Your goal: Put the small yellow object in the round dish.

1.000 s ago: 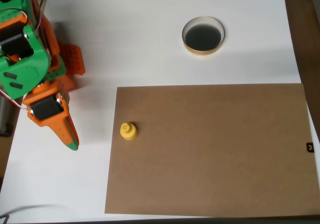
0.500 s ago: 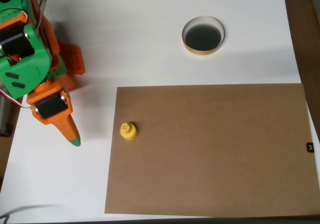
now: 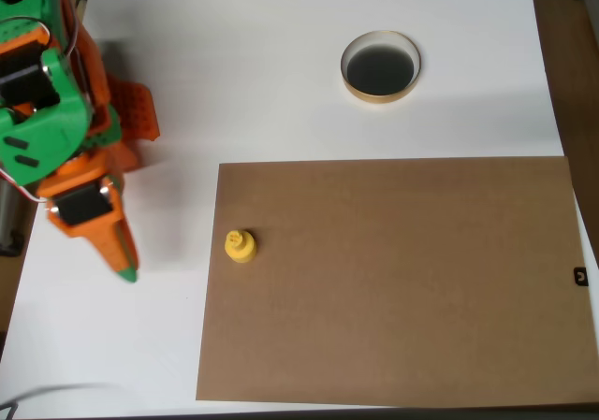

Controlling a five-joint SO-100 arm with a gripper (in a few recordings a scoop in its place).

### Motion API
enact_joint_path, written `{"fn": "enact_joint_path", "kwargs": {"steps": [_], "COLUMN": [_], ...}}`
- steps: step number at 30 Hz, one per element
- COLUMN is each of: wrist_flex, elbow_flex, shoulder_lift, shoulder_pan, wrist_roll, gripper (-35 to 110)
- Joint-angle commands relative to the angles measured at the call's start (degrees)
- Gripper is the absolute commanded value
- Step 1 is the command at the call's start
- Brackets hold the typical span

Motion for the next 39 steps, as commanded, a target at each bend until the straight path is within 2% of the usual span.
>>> {"fn": "enact_joint_path", "kwargs": {"steps": [1, 5, 10, 18, 39], "wrist_flex": [-0.88, -0.97, 1.76, 2.9, 8.53], "elbow_flex": [-4.22, -8.44, -15.91, -27.16, -42.71], "shoulder_lift": [1.58, 2.29, 0.79, -11.43, -32.34], "shoulder_pan": [7.12, 8.7, 7.73, 5.8, -6.94], "wrist_roll": [-1.58, -7.21, -7.82, -7.65, -14.5], "gripper": [10, 13, 17, 20, 26]}}
